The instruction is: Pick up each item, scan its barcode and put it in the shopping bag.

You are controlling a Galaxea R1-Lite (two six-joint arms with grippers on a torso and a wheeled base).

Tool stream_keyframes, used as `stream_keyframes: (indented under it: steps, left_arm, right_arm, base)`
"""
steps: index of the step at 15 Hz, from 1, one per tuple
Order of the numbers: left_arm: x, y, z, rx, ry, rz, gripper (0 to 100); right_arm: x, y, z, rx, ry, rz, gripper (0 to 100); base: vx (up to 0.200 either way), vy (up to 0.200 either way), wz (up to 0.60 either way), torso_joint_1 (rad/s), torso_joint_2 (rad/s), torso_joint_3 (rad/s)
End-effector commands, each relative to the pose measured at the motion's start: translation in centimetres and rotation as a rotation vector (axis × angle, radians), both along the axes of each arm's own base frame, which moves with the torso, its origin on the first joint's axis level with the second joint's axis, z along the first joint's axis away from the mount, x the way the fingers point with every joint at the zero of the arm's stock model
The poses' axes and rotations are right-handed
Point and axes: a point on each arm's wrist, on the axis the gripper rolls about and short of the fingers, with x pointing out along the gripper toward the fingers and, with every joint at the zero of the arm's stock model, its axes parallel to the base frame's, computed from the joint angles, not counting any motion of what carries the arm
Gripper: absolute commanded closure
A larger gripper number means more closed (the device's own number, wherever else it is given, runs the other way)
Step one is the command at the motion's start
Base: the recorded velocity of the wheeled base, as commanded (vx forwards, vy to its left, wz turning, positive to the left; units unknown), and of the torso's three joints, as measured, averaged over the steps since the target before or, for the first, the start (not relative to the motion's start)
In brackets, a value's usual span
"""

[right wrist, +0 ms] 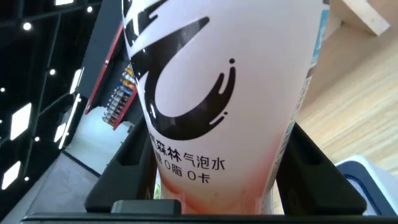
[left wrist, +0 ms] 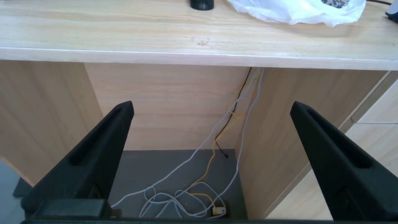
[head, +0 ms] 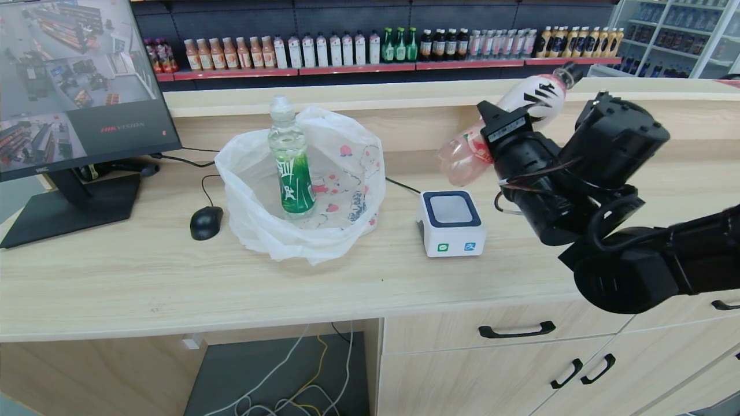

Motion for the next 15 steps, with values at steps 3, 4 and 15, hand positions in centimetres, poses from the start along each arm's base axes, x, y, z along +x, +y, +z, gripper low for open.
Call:
stream_keyframes:
  steps: [3,4,15]
  left_arm:
    - [0.0,0.0,0.0,0.000,0.000,0.000,0]
    - [0.0,0.0,0.0,0.000,0.000,0.000,0]
    - [0.0,0.0,0.0,-0.002,0.000,0.000,0]
  right_arm:
    - [-5.0,-0.7,4.8,-0.122,-0.140,-0.025,100]
    - [-6.1,-0.9,5.0,-0.167,-0.150,-0.031,100]
    - [-9.5,-2.5,-0.7,-0.849,-0.436,0.002,100]
  base:
    - [0.000,0.000,0.00,0.000,0.00,0.000]
    - [0.000,0.000,0.00,0.000,0.00,0.000]
    - [0.000,0.000,0.00,0.000,0.00,0.000]
